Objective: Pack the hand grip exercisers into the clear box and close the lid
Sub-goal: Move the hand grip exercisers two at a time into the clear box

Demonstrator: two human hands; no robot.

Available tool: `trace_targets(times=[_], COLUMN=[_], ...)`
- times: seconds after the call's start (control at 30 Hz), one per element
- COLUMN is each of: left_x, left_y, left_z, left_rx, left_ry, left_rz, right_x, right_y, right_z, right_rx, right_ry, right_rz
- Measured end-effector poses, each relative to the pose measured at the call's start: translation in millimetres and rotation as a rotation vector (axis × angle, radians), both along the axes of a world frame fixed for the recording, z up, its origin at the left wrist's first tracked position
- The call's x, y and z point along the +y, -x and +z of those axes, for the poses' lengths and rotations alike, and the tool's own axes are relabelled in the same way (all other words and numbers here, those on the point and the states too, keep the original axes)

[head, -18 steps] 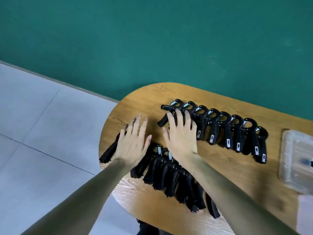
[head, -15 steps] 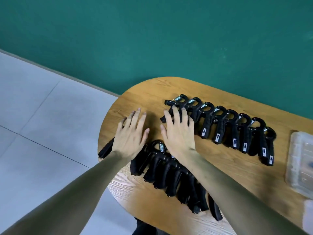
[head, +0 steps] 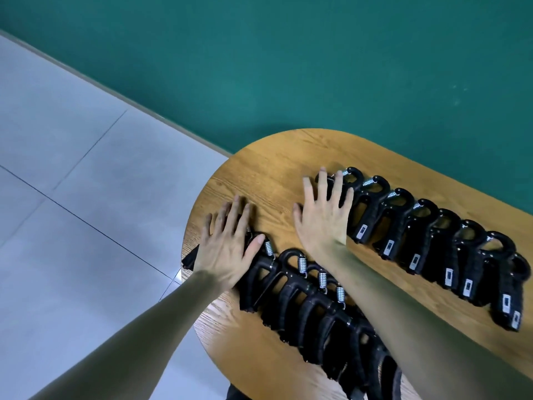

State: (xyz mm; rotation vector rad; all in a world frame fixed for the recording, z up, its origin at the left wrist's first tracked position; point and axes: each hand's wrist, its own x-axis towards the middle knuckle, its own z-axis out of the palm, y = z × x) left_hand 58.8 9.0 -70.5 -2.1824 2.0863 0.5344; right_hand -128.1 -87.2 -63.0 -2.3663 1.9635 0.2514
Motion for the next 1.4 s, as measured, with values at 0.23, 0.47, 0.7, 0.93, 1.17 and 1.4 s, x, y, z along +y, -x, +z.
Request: trace_targets(times=[0.23,0.47,0.7,0.93,1.17,1.4], left_x=[16.3,18.7,27.7,26.3,23.1,25.8], left_y=[-8.2,-8.8,-10.1,-13.8,-13.6,-5.5], left_z=[-2.8,-0.7,-2.7,-1.0,3.0,5.2], left_rx=[0.065,0.083,0.057,0.025,0.012,0.005], left_ry=[-0.047,-0.047,-0.027,-0.024,-0.010,-0.005], left_rz=[0.046,0.002,-0.012,-0.059,-0.064,0.024], right_x=[-24.9,-21.0,-13.0,-20.5,-8.1,18.4], right_y=[5.6,2.6,12.3,4.7,5.4,13.9], right_z=[-9.4,-15.0,-14.9,-10.7,-6.6,1.2], right_rx=[0.064,-0.015,0.033,-0.034,0.037,0.062], right_ry=[-0.020,-0.086,-0.055,-0.102,-0.083,-0.056], right_rz=[-0.085,-0.135,0.025,-0.151,-0.041,0.044])
